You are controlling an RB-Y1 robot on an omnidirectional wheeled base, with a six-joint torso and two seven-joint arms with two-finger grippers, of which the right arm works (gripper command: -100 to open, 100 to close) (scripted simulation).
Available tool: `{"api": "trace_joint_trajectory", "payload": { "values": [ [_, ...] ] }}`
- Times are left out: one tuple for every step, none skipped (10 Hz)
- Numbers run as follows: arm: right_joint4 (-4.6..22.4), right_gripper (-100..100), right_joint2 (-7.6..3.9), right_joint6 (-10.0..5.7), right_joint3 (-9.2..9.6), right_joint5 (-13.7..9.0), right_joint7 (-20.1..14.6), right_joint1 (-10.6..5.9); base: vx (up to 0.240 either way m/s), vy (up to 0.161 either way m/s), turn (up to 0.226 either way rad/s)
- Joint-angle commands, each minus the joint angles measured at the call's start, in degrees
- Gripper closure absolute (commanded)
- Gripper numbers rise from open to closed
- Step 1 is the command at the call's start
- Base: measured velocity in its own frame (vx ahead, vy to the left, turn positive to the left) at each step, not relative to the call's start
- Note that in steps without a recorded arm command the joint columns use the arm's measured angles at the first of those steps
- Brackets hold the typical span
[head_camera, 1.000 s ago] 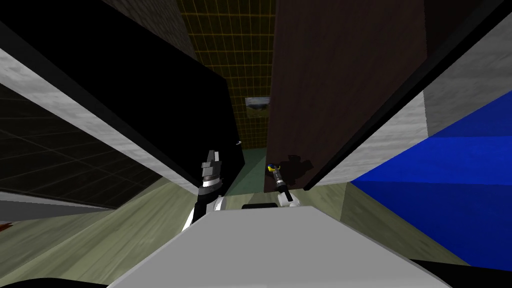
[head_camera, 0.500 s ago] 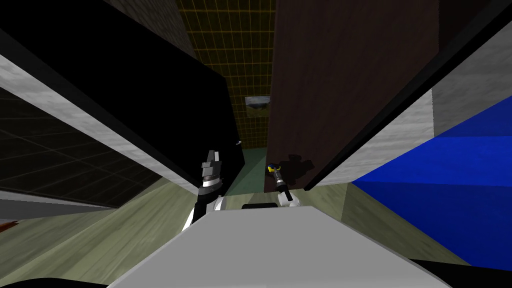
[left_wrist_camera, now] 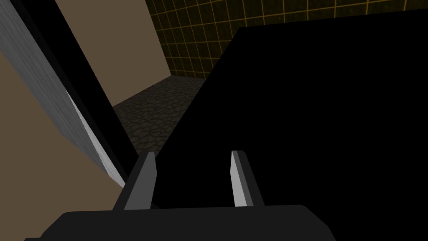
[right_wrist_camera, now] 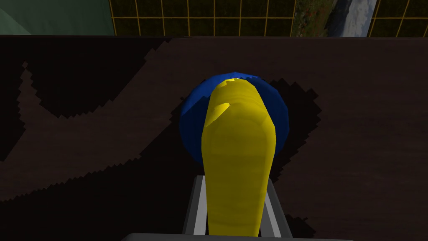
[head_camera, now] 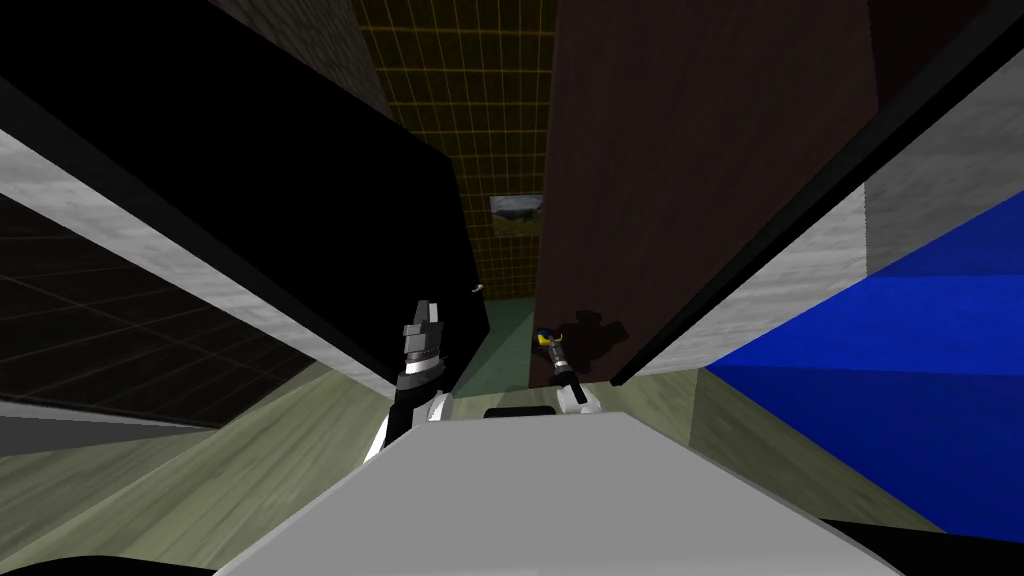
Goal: Push the door open
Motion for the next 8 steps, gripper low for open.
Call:
{"api": "trace_joint_trajectory", "payload": {
  "values": [
    [-0.15,100,-0.59,-0.65,-0.88,-0.40,0.29,-0.51,0.169,0.047,-0.039],
    [-0.10,100,-0.79,-0.66,-1.37,-0.63,0.49,-0.53,0.187,0.063,-0.046],
    [-0.04,100,-0.98,-0.68,-1.89,-0.89,0.71,-0.55,0.200,0.066,-0.042],
    [0.05,100,-0.98,-0.68,-1.89,-0.89,0.71,-0.55,0.129,0.030,-0.016],
    [-0.04,100,-0.98,-0.68,-1.89,-0.89,0.71,-0.55,0.052,0.001,-0.003],
    [0.09,100,-1.34,-0.71,-3.08,-1.48,1.21,-0.59,0.123,0.050,-0.086],
    [0.13,100,-1.41,-0.72,-3.41,-1.64,1.34,-0.60,0.171,0.088,-0.073],
    [0.21,100,-1.55,-0.74,-4.07,-1.97,1.62,-0.62,0.181,0.055,-0.082]
  ]
}}
